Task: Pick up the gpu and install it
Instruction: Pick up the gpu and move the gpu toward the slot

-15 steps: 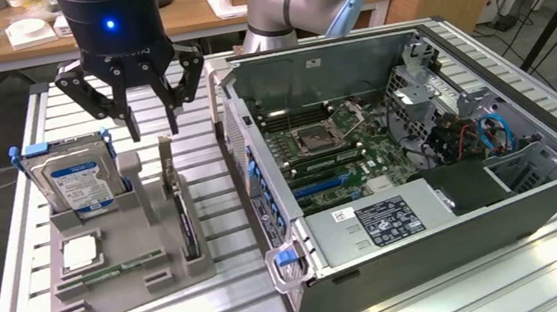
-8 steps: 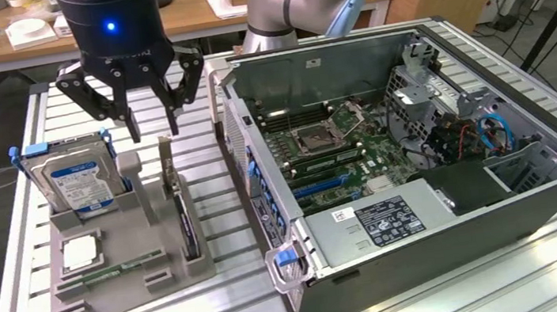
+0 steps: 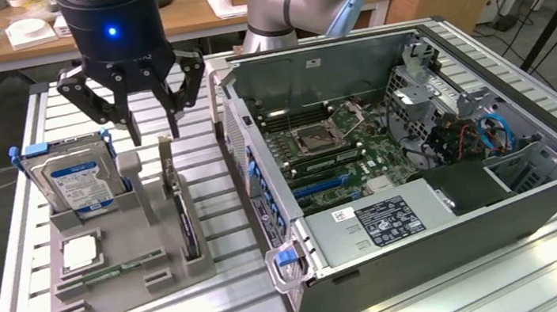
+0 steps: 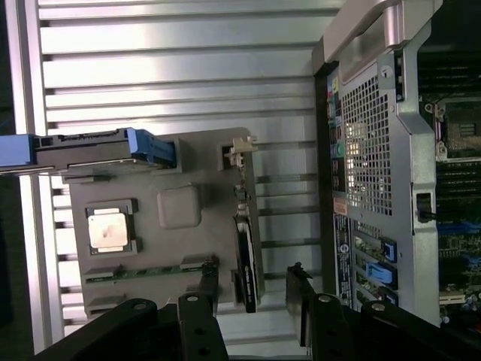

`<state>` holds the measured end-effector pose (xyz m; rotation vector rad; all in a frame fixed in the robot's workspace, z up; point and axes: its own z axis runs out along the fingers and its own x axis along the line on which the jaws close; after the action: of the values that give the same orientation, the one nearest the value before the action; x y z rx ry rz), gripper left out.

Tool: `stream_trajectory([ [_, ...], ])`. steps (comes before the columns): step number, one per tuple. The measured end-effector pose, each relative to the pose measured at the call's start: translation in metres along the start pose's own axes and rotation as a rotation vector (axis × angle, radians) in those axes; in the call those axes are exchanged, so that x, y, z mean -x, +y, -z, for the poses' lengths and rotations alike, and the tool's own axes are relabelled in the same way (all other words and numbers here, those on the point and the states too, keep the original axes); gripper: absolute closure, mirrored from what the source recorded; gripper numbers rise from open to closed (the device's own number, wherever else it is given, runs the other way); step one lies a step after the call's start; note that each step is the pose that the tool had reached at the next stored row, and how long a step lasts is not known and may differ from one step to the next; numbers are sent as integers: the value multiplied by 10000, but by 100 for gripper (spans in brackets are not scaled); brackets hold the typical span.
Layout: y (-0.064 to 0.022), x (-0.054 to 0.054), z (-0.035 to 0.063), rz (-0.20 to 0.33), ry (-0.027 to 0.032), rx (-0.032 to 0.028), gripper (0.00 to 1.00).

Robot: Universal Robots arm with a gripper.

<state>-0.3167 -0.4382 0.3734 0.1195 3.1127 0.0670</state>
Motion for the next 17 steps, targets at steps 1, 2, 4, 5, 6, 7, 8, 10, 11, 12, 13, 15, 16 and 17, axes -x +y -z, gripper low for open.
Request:
stream_trajectory([
  [1,-6,0,-4,0,0,0,51],
  [2,-12,0,-8,0,0,0,51],
  [4,-25,1,-16,0,0,-1,51],
  [5,-32,1,-20,0,0,-1,51],
  [6,-40,2,-24,0,0,-1,51],
  [7,-48,2,-28,0,0,0,51],
  [8,-57,3,-32,0,0,0,51],
  [10,-75,4,-41,0,-1,-1,51],
  [11,-82,4,-45,0,0,-1,51],
  [12,-88,5,-47,0,-1,0,51],
  [13,-89,5,-49,-1,-1,0,51],
  [15,-89,5,-48,-2,-1,-1,51],
  [16,-89,5,-48,-1,-1,-1,51],
  [17,-90,5,-48,0,0,-2,51],
])
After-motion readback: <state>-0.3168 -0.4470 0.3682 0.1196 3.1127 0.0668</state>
